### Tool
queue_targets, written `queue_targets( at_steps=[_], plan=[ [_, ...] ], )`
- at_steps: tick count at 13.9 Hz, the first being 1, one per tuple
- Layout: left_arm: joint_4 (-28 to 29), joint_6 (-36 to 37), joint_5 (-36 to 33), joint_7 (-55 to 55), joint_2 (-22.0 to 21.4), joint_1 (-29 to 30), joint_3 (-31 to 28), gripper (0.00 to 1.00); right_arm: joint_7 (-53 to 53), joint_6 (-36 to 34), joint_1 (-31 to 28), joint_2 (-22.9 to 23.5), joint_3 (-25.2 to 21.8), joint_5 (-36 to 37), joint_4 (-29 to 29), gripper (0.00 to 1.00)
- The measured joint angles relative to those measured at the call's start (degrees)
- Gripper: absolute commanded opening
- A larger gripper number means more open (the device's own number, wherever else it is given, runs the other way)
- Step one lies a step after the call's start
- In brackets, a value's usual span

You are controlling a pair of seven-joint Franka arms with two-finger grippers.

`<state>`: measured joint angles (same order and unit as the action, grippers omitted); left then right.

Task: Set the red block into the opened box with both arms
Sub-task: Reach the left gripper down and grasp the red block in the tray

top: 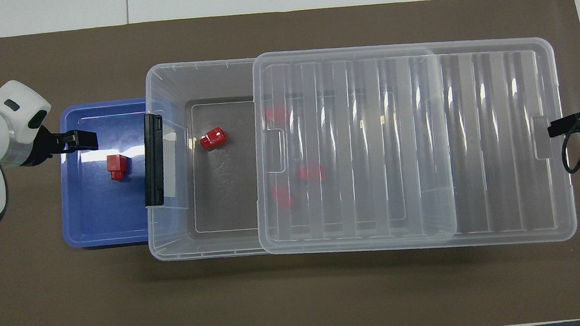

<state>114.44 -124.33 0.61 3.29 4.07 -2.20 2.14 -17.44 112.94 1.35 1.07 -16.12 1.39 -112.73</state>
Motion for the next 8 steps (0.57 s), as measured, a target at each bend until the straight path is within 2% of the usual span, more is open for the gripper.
queue_targets(
  at_steps=[4,6,8],
  plan=[
    [6.1,-10.9,0.0,-0.6,3.9,0.1,0.0,0.98,-0.1,0.0,-0.1,0.0,-0.1,0.0,0.0,0.98],
    [7.7,-14.1,0.0,-0.8,5.3,0.1,0.1,0.95,-0.2,0.0,-0.1,0.0,-0.1,0.0,0.0,0.98],
    [8.0,-14.9,0.0,-1.0,6.2,0.1,0.2,0.81,-0.2,-0.8,0.2,0.0,-0.1,0.1,0.6,0.97]
  ],
)
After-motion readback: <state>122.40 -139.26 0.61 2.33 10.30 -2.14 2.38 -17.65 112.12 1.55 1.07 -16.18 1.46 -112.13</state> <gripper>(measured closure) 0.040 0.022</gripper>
